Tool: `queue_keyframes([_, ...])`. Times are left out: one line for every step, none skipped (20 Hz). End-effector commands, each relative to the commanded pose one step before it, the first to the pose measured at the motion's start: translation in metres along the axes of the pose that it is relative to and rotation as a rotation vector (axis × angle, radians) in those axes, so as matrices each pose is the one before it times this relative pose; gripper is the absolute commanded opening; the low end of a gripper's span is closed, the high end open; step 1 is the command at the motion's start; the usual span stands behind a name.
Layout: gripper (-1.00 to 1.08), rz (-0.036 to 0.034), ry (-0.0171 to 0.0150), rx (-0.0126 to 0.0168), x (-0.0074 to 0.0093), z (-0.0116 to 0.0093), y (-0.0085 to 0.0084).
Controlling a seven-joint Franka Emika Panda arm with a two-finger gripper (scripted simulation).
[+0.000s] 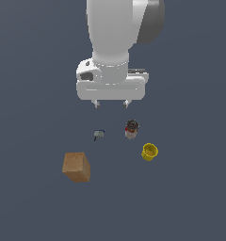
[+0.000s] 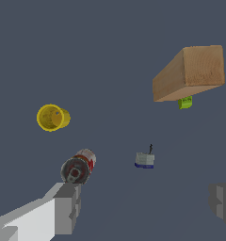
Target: Pick up a designated object from a clutter of objects.
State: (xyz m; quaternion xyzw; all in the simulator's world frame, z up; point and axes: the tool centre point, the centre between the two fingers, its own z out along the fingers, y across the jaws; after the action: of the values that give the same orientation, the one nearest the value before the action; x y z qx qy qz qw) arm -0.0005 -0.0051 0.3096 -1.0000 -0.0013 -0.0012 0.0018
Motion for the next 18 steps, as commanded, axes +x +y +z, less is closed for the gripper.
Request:
queue_keyframes([1.00,0.00000,0.00000,0.00000,0.00000,0.00000,0.00001])
queue_keyframes([1.00,0.00000,0.00000,0.00000,0.00014,0.00001,0.00001])
queue_keyframes([1.00,-0.00146,0.00116,0.00165,0.00006,-0.00058,-0.00025])
queue_keyframes([1.00,-0.00179,0.00144,0.00207,0.00023,-0.00071,-0.00029])
queue_keyframes([1.00,-0.00245,0.00199,0.00285,0.00029,-0.00100,-0.00043])
queue_keyframes([1.00,-0.00314,0.00259,0.00367,0.00027,-0.00132,-0.00062])
queue_keyframes([1.00,-0.00288,0.00242,0.00340,0.00011,-0.00128,-0.00068])
queue_keyframes([1.00,-0.00222,0.00191,0.00267,-0.00009,-0.00107,-0.00064])
queue_keyframes([1.00,-0.00151,0.00135,0.00188,-0.00026,-0.00082,-0.00058])
queue_keyframes([1.00,-0.00072,0.00069,0.00095,-0.00035,-0.00050,-0.00045])
queue_keyframes([1.00,0.00000,0.00000,0.00000,-0.00024,-0.00010,-0.00023])
queue_keyframes([1.00,0.00000,0.00000,0.00000,-0.00008,0.00000,0.00002])
queue_keyframes([1.00,0.00038,-0.00033,-0.00047,0.00036,0.00031,0.00037])
queue_keyframes([1.00,0.00000,0.00000,0.00000,0.00069,0.00027,0.00062])
queue_keyframes([1.00,-0.00002,-0.00045,-0.00052,0.00128,0.00067,0.00076])
queue_keyframes([1.00,0.00000,0.00000,0.00000,0.00157,0.00059,0.00125])
queue_keyframes([1.00,-0.00068,-0.00009,0.00003,0.00200,0.00079,0.00120])
queue_keyframes([1.00,-0.00068,-0.00009,0.00002,0.00236,0.00095,0.00151])
